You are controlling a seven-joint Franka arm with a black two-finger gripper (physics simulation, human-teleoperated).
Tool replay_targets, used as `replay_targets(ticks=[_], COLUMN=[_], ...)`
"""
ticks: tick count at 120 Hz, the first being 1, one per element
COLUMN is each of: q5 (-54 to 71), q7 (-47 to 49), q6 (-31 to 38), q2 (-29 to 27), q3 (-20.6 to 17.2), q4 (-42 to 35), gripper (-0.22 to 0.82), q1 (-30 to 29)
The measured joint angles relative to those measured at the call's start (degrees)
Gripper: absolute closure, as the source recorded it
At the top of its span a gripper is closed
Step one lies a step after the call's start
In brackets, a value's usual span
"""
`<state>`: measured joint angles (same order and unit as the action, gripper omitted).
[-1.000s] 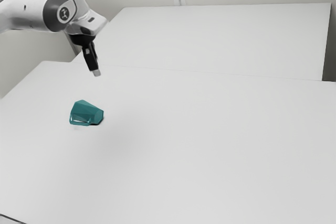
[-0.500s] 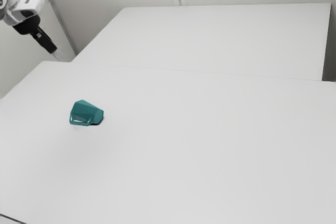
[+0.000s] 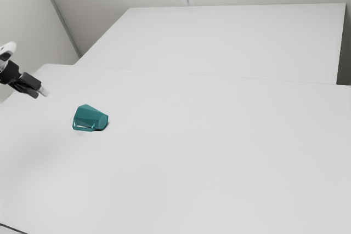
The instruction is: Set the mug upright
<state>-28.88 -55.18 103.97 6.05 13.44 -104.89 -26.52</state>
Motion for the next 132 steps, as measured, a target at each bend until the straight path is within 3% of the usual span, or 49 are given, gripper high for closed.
replay_targets(ticks=[70, 89, 132], q5=[-16.0, -17.7, -22.6], q7=[-9.3, -12.5, -18.1], q6=[1.7, 1.4, -4.8], q2=[15.5, 19.5, 22.6], q3=[0.0, -0.1, -0.1], q4=[0.3, 4.4, 9.3], gripper=[0.00, 0.00, 0.00], q1=[-3.9, -3.6, -3.6])
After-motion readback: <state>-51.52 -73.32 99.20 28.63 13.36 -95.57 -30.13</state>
